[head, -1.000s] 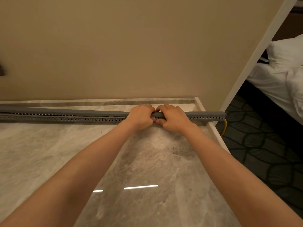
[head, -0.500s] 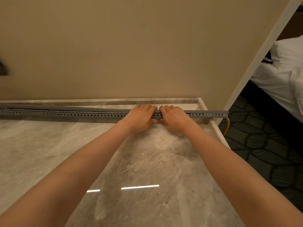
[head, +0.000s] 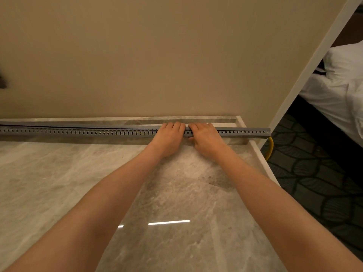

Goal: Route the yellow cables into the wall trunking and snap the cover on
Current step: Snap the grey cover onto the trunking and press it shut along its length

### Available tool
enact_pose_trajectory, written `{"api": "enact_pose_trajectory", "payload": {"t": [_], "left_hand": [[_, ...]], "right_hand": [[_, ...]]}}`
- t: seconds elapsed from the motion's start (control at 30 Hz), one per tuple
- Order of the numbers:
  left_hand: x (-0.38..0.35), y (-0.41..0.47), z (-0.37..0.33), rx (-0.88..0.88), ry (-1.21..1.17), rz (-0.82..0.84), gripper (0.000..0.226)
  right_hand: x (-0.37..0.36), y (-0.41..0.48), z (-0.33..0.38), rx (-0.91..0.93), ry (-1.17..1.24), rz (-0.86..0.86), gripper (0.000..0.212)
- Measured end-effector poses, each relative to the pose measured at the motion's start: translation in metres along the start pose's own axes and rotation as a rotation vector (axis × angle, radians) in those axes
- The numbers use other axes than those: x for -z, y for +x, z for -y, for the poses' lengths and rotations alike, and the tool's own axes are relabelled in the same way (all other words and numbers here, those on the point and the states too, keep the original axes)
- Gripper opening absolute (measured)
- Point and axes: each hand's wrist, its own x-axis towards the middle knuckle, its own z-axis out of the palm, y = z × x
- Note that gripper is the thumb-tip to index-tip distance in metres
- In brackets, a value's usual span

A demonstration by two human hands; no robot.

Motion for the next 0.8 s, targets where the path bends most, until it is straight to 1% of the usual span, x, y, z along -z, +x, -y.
{"api": "enact_pose_trajectory", "payload": {"t": [0.07, 0.13, 0.2, 0.43, 0.53, 0.63, 0.7, 0.8], "left_hand": [[0.004, -0.001, -0.002, 0.029, -0.019, 0.005, 0.027], [0.005, -0.001, -0.005, 0.066, -0.059, 0.065, 0.032], [0.005, 0.002, -0.006, 0.096, -0.058, 0.078, 0.037], [0.006, 0.010, -0.001, 0.096, -0.029, 0.100, 0.033], [0.008, 0.010, 0.002, 0.076, -0.057, 0.084, 0.030], [0.005, 0.007, 0.006, 0.045, -0.076, 0.040, 0.034], [0.003, 0.006, 0.006, 0.044, -0.091, 0.025, 0.039], [0.002, 0.006, 0.003, 0.059, -0.125, 0.053, 0.047]], "right_hand": [[0.001, 0.001, 0.001, 0.013, -0.071, 0.029, 0.044], [0.002, 0.002, 0.002, 0.032, -0.145, 0.058, 0.043], [0.004, 0.003, 0.003, 0.046, -0.161, 0.070, 0.042], [0.011, 0.011, -0.001, 0.070, -0.100, 0.074, 0.033], [0.012, 0.012, -0.006, 0.070, -0.012, 0.068, 0.033], [0.009, 0.008, -0.016, 0.039, 0.135, 0.066, 0.041], [0.007, 0.004, -0.022, 0.025, 0.153, 0.053, 0.046], [0.005, 0.002, -0.022, 0.012, 0.158, 0.053, 0.047]]}}
